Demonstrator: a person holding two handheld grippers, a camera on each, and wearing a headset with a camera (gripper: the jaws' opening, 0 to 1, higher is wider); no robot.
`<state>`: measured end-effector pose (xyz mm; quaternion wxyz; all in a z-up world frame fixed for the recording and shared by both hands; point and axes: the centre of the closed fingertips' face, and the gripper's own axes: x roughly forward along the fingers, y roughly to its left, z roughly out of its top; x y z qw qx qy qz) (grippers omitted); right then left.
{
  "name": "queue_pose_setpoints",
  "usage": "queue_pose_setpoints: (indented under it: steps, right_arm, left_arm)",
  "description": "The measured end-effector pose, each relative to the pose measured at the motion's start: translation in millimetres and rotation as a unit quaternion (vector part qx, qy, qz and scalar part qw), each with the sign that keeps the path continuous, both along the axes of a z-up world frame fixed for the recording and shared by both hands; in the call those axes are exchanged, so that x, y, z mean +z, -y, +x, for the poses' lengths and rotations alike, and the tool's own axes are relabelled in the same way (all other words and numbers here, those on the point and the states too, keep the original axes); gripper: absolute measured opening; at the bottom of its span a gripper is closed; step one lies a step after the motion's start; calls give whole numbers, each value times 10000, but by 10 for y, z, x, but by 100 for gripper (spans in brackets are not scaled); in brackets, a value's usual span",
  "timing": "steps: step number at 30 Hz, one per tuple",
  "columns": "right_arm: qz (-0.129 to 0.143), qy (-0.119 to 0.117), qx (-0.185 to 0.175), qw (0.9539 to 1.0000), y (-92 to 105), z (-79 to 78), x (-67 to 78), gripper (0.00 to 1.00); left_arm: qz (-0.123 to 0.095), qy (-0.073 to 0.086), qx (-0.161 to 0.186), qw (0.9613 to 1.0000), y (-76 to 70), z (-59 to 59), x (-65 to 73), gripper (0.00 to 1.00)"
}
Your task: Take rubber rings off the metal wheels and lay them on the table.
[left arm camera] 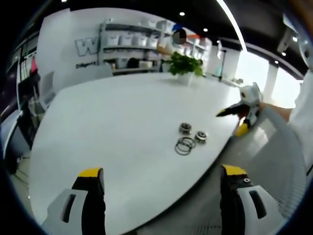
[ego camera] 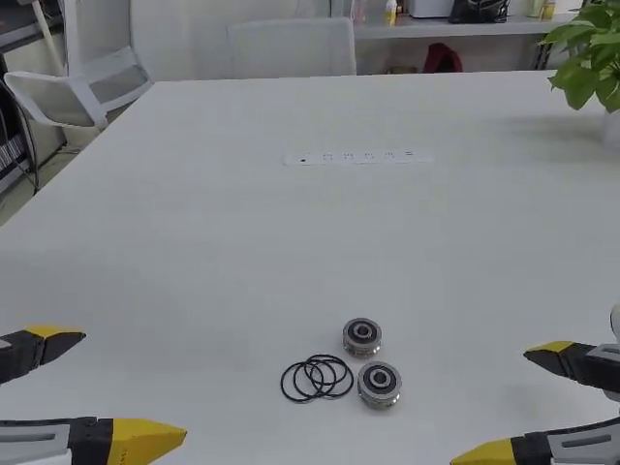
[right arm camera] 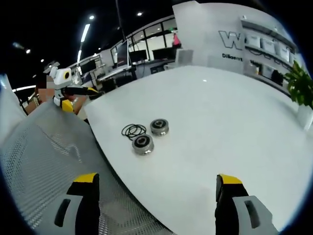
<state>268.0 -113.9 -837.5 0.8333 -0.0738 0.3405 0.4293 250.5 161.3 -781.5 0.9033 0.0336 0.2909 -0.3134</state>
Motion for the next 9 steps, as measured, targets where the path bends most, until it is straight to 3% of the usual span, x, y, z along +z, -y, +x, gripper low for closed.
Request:
queue_pose_setpoints:
  steps: [9]
  right_arm:
    - [-67,10,32,10000,-9,-31,14,91]
  left_arm:
    - [230,-45,-61,9997,-3,-55,-33,100]
